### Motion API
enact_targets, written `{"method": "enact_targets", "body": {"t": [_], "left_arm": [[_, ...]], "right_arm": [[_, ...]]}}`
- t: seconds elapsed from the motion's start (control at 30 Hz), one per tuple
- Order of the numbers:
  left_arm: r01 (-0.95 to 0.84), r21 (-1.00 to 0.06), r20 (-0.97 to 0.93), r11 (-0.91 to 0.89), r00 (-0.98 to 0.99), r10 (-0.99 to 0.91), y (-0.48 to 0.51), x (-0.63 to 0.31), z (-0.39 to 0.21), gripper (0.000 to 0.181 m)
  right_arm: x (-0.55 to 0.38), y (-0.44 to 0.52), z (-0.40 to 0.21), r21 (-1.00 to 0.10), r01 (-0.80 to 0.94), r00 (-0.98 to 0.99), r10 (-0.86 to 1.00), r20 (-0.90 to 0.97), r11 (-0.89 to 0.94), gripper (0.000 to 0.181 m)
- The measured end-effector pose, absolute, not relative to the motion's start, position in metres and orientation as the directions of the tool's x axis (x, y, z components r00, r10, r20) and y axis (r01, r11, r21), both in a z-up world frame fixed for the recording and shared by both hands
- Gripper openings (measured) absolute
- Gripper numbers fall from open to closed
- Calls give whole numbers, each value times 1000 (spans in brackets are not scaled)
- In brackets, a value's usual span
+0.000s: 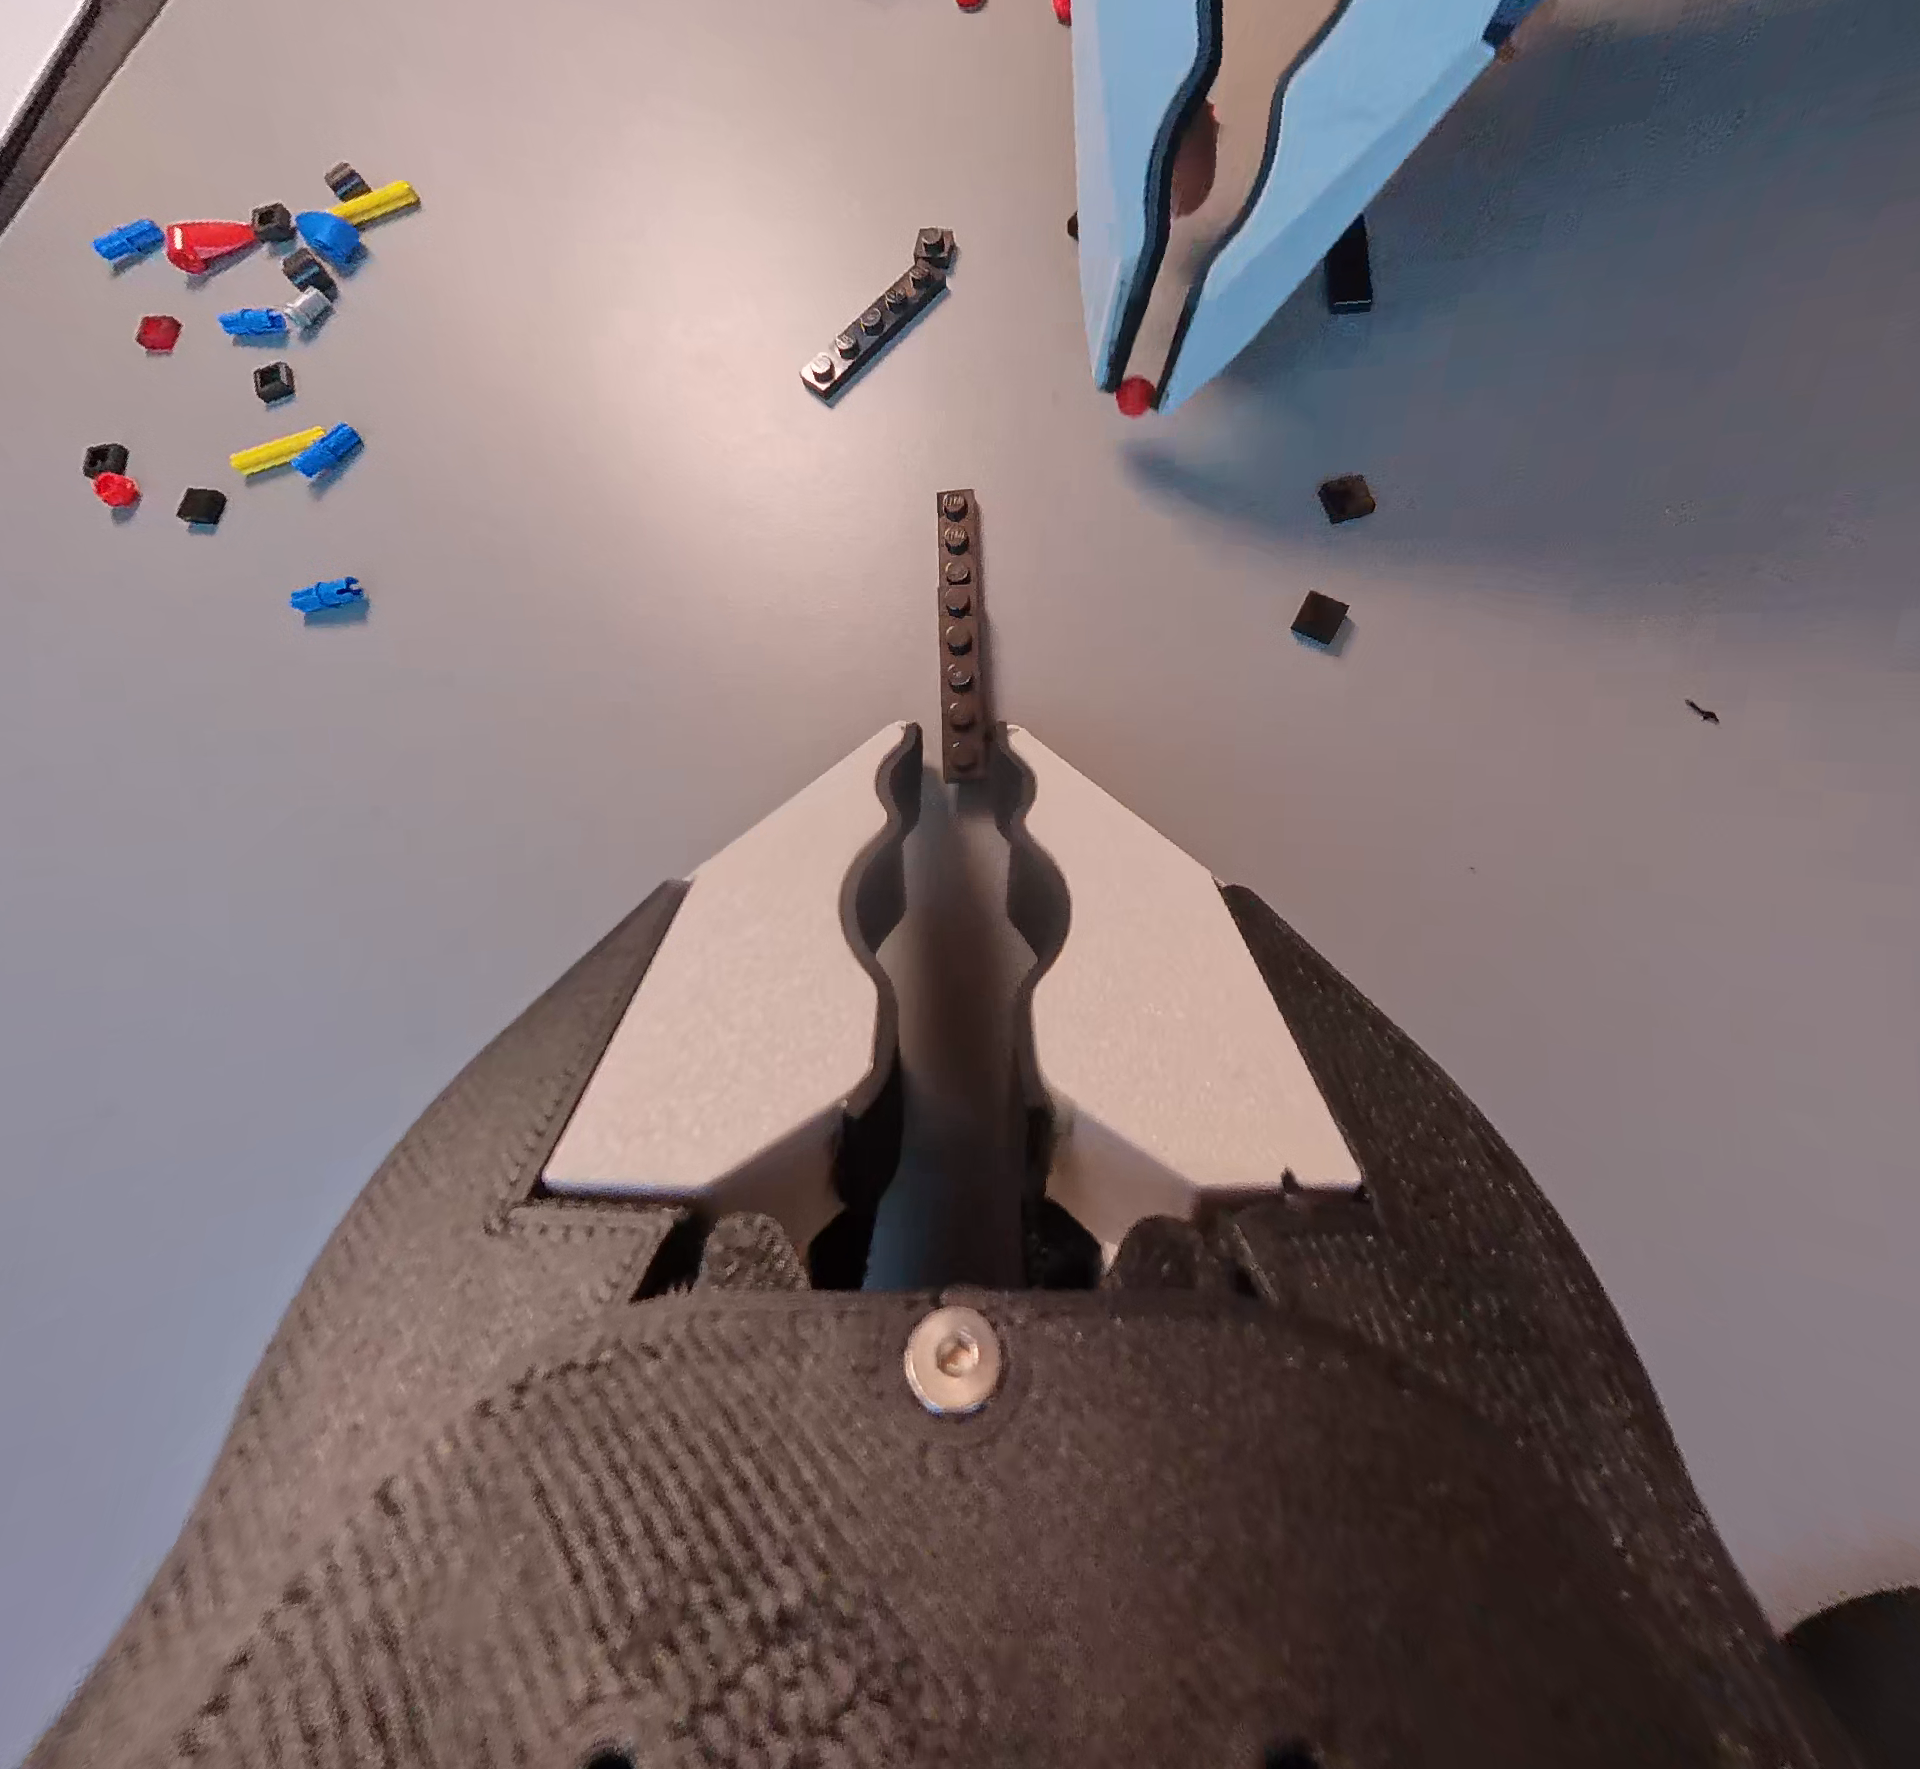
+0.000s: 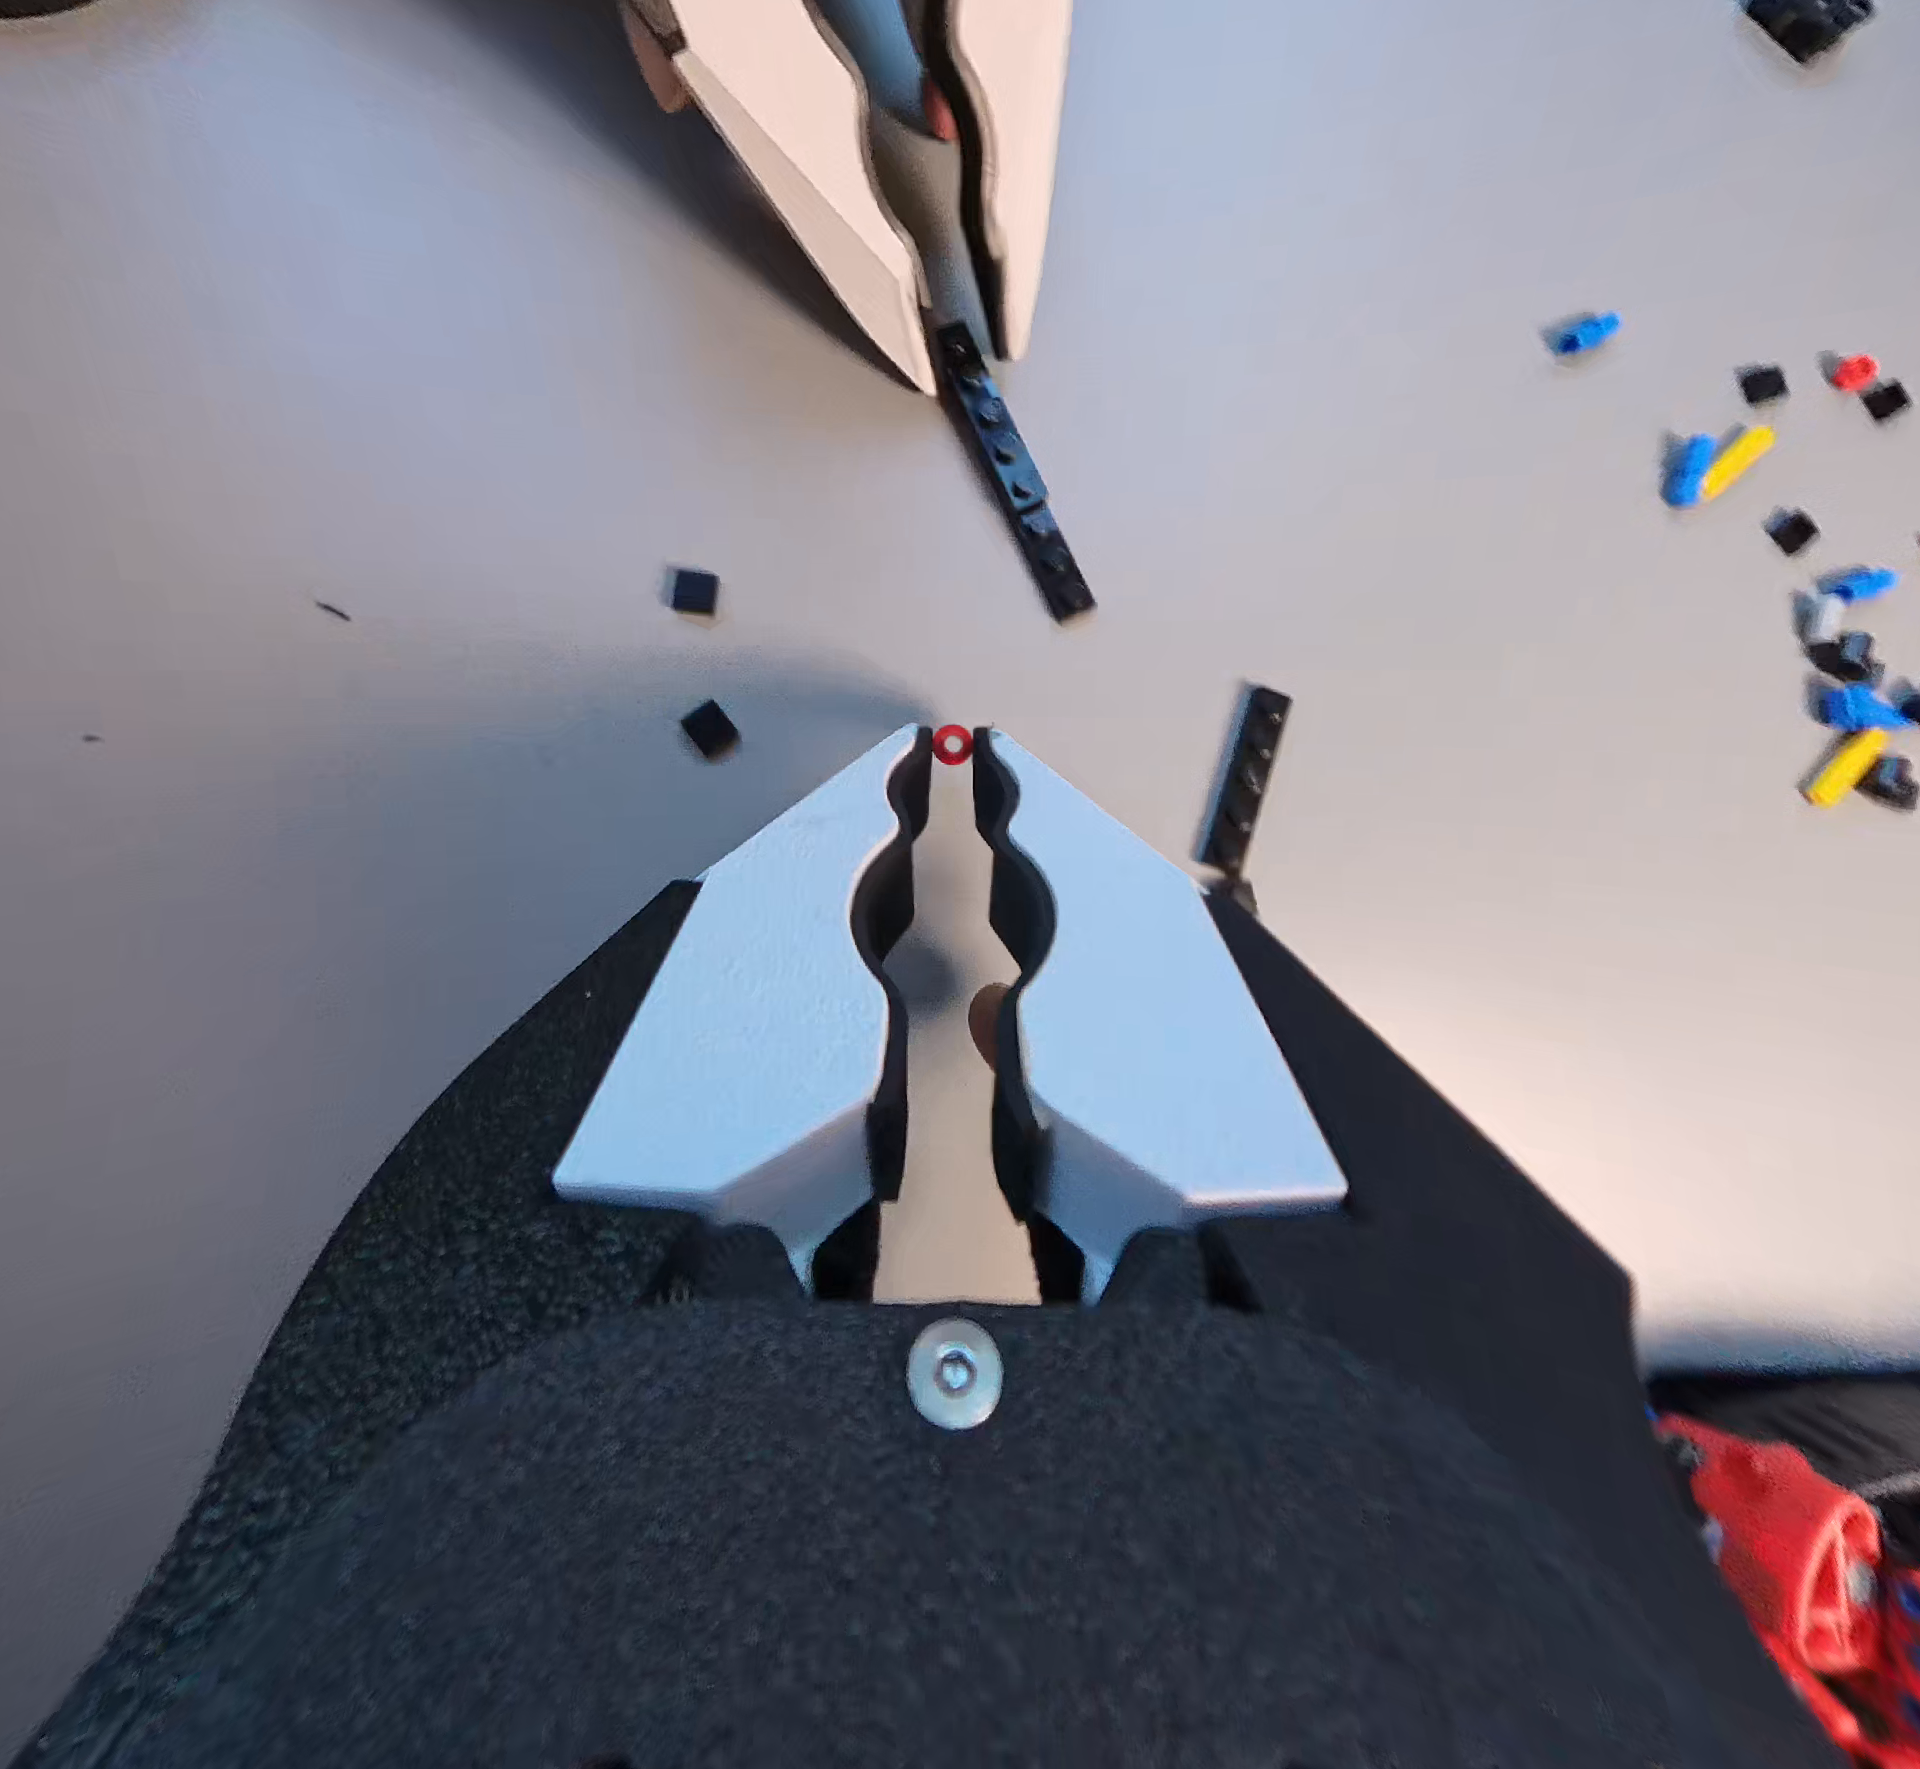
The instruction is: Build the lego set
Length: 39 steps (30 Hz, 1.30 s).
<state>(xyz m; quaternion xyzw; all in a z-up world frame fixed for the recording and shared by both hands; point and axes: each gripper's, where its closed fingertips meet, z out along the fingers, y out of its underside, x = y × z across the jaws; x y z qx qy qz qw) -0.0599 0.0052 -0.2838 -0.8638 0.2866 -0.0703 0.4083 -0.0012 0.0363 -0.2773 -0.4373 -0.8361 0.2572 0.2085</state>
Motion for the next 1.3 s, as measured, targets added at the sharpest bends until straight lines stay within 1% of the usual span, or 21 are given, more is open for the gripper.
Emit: {"method": "enact_targets", "body": {"t": [0.2,0.33,0.5,0.7,0.83,0.97,1.07,1.3], "left_arm": [[-447,-742,-101,-499,811,-577,1,-61,-284,14],[-444,-745,-90,-497,806,-585,0,-60,-284,11],[-458,-750,-119,-478,804,-583,2,-60,-284,6],[-440,-766,-102,-469,804,-586,4,-59,-282,6],[-388,-793,-29,-471,795,-606,2,-54,-277,6],[-369,-805,12,-464,772,-635,-2,-45,-274,6],[-394,-795,-4,-462,765,-644,-3,-42,-277,6],[-407,-792,-14,-455,758,-653,-3,-38,-277,6]], "right_arm": [[-21,8,-283,-588,596,-610,784,111,547,5],[-29,-1,-285,-572,588,-639,762,106,572,5],[-36,-2,-286,-577,591,-640,763,90,564,5],[-37,-3,-275,-638,577,-625,779,59,511,16],[-37,15,-256,-681,550,-592,801,90,483,16],[-30,30,-263,-645,535,-609,778,152,545,16],[-29,21,-272,-649,527,-637,761,125,548,15],[-31,11,-278,-629,511,-675,726,130,587,9]]}}
